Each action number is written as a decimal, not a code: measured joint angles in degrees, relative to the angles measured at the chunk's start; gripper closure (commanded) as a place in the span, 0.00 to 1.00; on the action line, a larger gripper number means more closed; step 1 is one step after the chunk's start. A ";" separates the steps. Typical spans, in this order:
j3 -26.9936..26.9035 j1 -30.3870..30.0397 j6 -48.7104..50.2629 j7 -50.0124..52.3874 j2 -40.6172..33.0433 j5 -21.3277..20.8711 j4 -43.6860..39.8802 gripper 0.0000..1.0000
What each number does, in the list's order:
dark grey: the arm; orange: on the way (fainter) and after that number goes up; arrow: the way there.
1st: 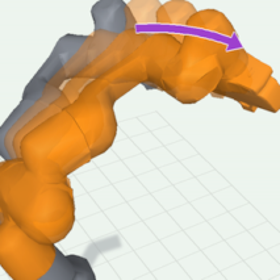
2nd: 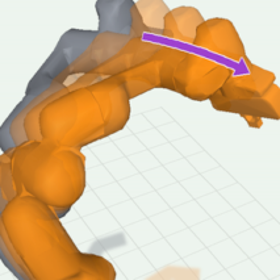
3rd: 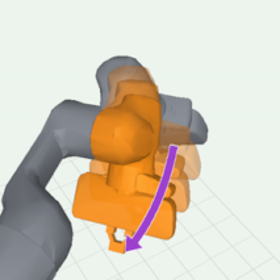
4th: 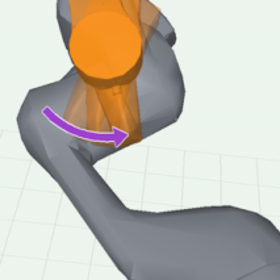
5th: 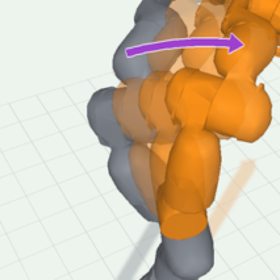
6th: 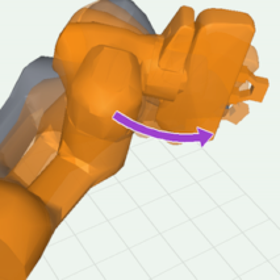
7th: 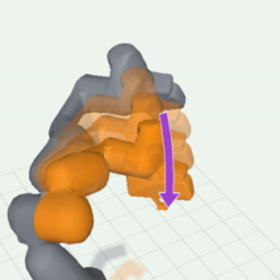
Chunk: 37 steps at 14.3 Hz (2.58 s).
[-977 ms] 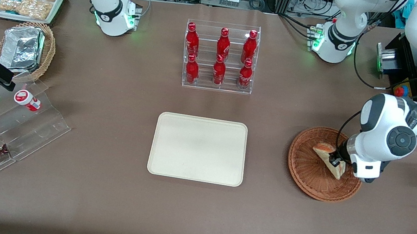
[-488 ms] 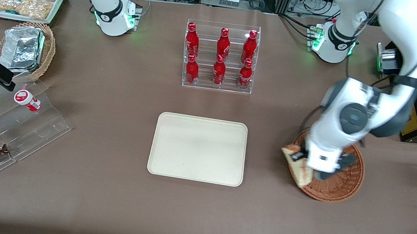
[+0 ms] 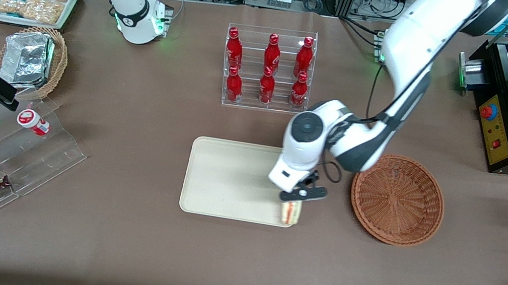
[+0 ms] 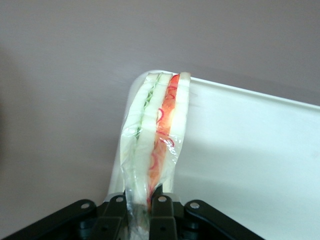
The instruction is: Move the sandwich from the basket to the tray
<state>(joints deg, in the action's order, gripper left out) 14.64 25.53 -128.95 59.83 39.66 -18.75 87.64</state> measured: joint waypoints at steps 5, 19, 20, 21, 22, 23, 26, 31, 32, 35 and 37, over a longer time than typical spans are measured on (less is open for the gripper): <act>-0.01 5.57 0.18 -0.10 2.57 -0.01 -4.83 0.85; -0.58 9.86 0.38 4.87 8.50 -0.09 -13.14 0.00; -0.76 9.84 1.13 5.46 8.46 -0.10 -14.40 0.00; -0.94 9.81 3.52 5.73 8.34 -0.10 -16.17 0.00; -1.11 9.77 6.67 5.75 7.93 -0.12 -18.00 0.00; -1.38 9.70 9.70 5.76 7.06 -0.16 -19.56 0.00; -2.26 7.97 19.46 5.72 1.37 -0.36 -21.70 0.00; -2.57 -3.89 38.64 -6.66 -10.94 4.31 -20.65 0.00; -2.61 -6.73 41.24 -9.37 -13.65 5.07 -18.96 0.00; -2.67 -15.68 46.64 -17.69 -23.16 5.77 -12.32 0.00; -2.73 -21.90 50.08 -26.18 -28.61 7.31 -9.62 0.00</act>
<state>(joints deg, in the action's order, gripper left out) 11.90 3.63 -78.87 33.65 11.04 -11.44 78.02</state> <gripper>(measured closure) 0.000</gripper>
